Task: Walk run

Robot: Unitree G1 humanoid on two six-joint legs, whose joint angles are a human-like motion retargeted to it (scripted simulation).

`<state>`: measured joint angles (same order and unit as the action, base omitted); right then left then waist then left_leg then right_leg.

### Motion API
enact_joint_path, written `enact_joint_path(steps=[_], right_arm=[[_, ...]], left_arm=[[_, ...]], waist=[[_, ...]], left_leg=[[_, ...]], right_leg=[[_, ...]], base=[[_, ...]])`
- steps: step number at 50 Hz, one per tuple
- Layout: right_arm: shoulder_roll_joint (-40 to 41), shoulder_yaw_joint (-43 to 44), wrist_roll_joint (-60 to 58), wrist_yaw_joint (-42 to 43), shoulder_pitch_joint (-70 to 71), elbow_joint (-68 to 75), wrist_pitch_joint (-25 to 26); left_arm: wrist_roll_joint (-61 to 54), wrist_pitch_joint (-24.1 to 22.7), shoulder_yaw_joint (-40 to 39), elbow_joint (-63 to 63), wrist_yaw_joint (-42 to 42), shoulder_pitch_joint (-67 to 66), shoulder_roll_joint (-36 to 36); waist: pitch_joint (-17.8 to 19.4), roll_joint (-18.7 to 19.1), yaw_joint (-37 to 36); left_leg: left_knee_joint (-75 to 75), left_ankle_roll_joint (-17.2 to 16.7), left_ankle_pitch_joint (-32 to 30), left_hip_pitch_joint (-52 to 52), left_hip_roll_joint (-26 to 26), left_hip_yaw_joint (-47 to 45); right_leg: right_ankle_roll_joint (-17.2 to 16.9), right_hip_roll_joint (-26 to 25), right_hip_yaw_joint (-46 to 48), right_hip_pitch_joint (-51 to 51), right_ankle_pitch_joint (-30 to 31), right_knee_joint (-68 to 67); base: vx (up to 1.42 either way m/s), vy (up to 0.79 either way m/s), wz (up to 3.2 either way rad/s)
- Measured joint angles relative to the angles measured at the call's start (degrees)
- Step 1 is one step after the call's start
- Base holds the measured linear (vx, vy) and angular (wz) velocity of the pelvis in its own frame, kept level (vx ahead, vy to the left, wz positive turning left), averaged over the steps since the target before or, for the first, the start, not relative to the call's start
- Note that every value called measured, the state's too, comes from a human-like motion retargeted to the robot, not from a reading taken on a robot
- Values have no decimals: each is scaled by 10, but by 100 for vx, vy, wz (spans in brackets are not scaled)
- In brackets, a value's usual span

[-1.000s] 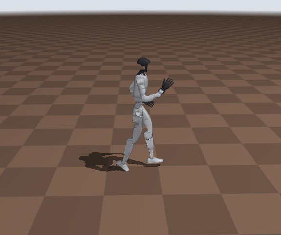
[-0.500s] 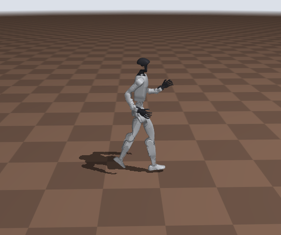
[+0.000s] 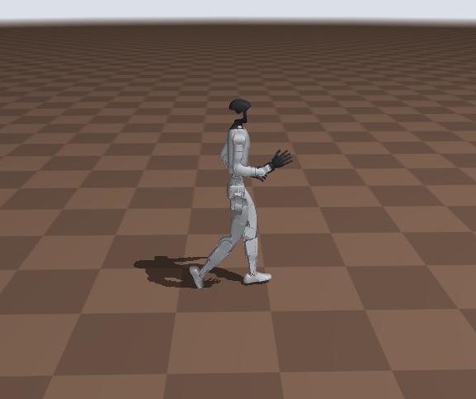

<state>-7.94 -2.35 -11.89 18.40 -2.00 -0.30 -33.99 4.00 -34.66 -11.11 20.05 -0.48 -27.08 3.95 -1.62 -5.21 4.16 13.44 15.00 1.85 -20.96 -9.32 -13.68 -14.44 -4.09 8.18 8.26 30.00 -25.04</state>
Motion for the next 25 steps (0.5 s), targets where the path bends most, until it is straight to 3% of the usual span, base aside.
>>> enact_joint_path(steps=[2, 3, 5, 7, 10, 13, 16, 18, 20, 22, 25], right_arm=[[35, 11, -19, 4, -54, 83, -18], [50, 12, -20, 5, -78, 127, -19], [67, 21, 2, -9, -136, 203, -29], [47, 39, 62, -53, -222, 232, -49], [25, 87, 114, -103, -333, 241, -73], [-3, 104, 131, -112, -397, 244, -85], [-28, 103, 134, -137, -410, 233, -72], [-38, 98, 125, -151, -395, 219, -55], [-41, 92, 105, -149, -374, 204, -41], [-35, 77, 70, -124, -326, 203, -31], [-1, 57, 9, -51, -191, 262, -32]], left_arm=[[-17, 0, 2, 21, 37, 84, -35], [-56, -6, -10, 22, 35, 134, -54], [-146, -29, 30, 1, 48, 223, -77], [-165, -32, 77, -41, 66, 284, -70], [-121, -4, 101, -129, 79, 344, -15], [-78, 19, 82, -209, 88, 359, 57], [-50, 37, 51, -270, 123, 334, 106], [-34, 39, 35, -285, 143, 303, 113], [-14, 38, 29, -270, 145, 266, 102], [11, 28, 20, -209, 141, 228, 83], [57, -48, 4, -41, 145, 175, 22]], waist=[[4, -14, 24], [8, -11, 20], [6, 45, 2], [5, 72, 7], [8, 99, 37], [7, 107, 98], [15, 87, 131], [15, 82, 114], [15, 66, 126], [1, 62, 130], [1, 67, 134]], left_leg=[[91, -9, 39, -28, -27, 68], [116, -19, 55, -22, 5, 34], [76, -19, 63, 29, 43, 63], [35, -23, 52, 80, 36, 102], [-16, -46, 0, 131, 34, 155], [-41, -82, -47, 178, 34, 200], [-48, -107, -75, 234, 21, 210], [-35, -124, -86, 262, 26, 186], [18, -142, -112, 281, 12, 192], [115, -187, -176, 261, 23, 152], [340, -270, -243, 173, 71, 97]], right_leg=[[-6, 0, 14, -66, 0, -184], [-6, -19, -15, -89, 0, -225], [-3, -64, -48, -126, -11, -203], [46, -21, -10, -164, -89, -199], [79, 49, 32, -212, -184, -131], [80, 82, 25, -246, -226, 20], [87, 54, -124, -257, -291, 166], [72, 42, -225, -251, -307, 230], [44, 61, -218, -253, -253, 225], [119, 74, -133, -262, -279, 171], [139, 49, -163, -246, -326, 95]], base=[[118, -32, 102], [85, -9, 45], [99, 24, 58], [95, 6, 136], [97, -19, 162], [102, -33, 144], [94, -34, 49], [111, -38, -41], [118, -37, 57], [121, -41, 54], [84, -20, 75]])
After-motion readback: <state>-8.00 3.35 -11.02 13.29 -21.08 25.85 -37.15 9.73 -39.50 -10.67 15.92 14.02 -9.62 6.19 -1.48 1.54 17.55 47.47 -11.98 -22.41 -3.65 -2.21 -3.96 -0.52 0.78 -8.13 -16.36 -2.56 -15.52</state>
